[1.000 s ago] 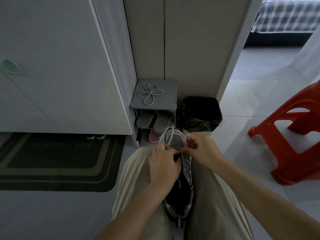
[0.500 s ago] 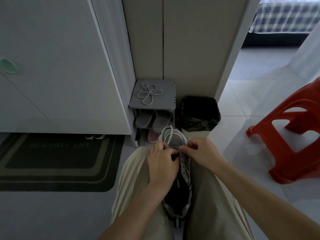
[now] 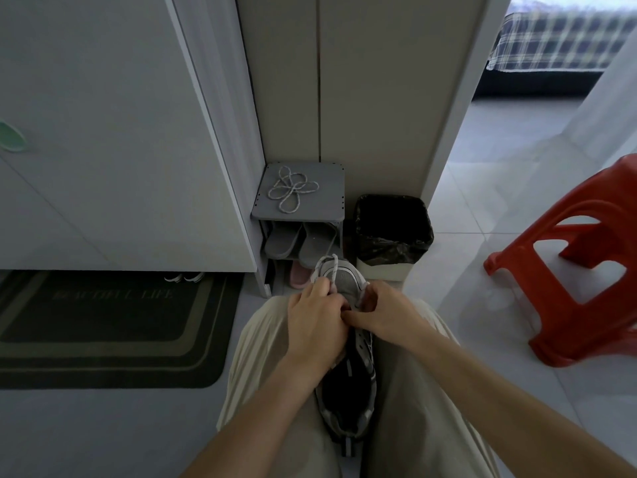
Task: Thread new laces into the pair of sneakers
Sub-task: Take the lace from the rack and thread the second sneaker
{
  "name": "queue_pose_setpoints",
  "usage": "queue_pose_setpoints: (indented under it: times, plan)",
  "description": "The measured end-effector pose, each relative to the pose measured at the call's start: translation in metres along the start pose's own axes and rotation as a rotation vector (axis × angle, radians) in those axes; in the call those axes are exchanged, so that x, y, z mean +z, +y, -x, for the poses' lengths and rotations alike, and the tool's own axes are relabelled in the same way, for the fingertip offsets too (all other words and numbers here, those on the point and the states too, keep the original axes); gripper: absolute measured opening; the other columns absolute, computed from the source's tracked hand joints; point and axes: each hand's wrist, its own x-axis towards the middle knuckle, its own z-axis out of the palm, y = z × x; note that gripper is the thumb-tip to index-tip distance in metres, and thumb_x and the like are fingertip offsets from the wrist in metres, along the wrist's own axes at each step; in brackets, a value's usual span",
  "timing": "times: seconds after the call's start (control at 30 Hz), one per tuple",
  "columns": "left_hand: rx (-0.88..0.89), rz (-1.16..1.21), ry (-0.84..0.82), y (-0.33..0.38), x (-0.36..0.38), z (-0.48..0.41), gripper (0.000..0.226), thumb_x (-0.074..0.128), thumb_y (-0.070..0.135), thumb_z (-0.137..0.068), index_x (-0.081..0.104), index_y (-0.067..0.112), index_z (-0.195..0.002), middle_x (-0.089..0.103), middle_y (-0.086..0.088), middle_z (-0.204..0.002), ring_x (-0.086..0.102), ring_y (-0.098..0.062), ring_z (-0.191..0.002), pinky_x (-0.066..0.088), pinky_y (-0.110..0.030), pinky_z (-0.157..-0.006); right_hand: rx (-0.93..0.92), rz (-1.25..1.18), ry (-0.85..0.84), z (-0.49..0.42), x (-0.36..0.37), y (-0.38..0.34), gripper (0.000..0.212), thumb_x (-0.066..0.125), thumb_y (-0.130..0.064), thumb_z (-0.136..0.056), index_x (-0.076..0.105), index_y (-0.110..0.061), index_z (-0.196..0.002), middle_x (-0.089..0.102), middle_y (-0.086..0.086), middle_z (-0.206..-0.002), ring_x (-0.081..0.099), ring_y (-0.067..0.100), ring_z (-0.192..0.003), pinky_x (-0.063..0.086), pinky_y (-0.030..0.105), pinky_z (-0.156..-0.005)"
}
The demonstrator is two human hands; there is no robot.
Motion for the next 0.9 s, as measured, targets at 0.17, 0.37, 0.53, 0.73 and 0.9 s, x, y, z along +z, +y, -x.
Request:
queue_pose_setpoints:
  times: [0.17, 0.37, 0.53, 0.73, 0.9]
  plan:
    - [0.012, 0.0, -0.244, 0.001, -0.021, -0.006, 0.02, 0.056, 0.033, -0.087, 0.071, 0.026, -0.098, 0.049, 0.006, -0.102, 0.051, -0.014, -0.101, 0.039, -0.031, -0.087, -0.002, -0.03, -0.083, -0.003, -0.014, 0.001, 0.017, 0.074, -0.022, -0.07, 0.059, -0.016, -0.075, 0.057, -0.005, -0.068, 0.051, 0.006, -0.061, 0.037, 0.009, -0.049]
    - [-0.119, 0.16, -0.347, -0.002, -0.033, -0.007, 0.014, 0.063, 0.035, -0.085, 0.073, 0.025, -0.087, 0.044, 0.009, -0.098, 0.054, -0.013, -0.094, 0.048, -0.034, -0.082, -0.014, -0.108, -0.063, 0.001, -0.011, 0.008, 0.029, 0.077, -0.017, -0.064, 0.061, -0.022, -0.087, 0.068, -0.007, -0.076, 0.064, 0.011, -0.072, 0.054, 0.03, -0.073]
    - [-0.167, 0.208, -0.274, 0.0, -0.031, -0.001, 0.014, 0.067, 0.036, -0.081, 0.07, 0.023, -0.083, 0.048, 0.01, -0.097, 0.053, -0.01, -0.085, 0.048, -0.029, -0.074, -0.049, -0.151, -0.042, 0.01, -0.014, 0.008, 0.047, 0.076, -0.018, -0.069, 0.048, -0.028, -0.107, 0.068, -0.006, -0.081, 0.065, 0.009, -0.075, 0.052, 0.024, -0.065]
    - [-0.153, 0.233, -0.185, -0.004, -0.027, 0.006, 0.012, 0.067, 0.033, -0.08, 0.071, 0.022, -0.082, 0.042, 0.014, -0.087, 0.047, -0.003, -0.079, 0.034, -0.018, -0.064, -0.217, 0.061, 0.024, 0.018, -0.015, 0.007, 0.025, 0.068, -0.019, -0.075, 0.065, -0.035, -0.093, 0.06, -0.013, -0.081, 0.055, 0.0, -0.069, 0.039, 0.012, -0.06]
    - [-0.122, 0.313, -0.182, -0.007, -0.026, 0.006, 0.012, 0.067, 0.026, -0.081, 0.074, 0.018, -0.086, 0.038, 0.015, -0.081, 0.044, 0.0, -0.074, 0.033, -0.008, -0.06, -0.324, 0.363, 0.024, 0.016, -0.007, -0.004, 0.023, 0.061, -0.031, -0.081, 0.068, -0.036, -0.103, 0.052, -0.006, -0.097, 0.056, 0.015, -0.094, 0.043, 0.028, -0.073]
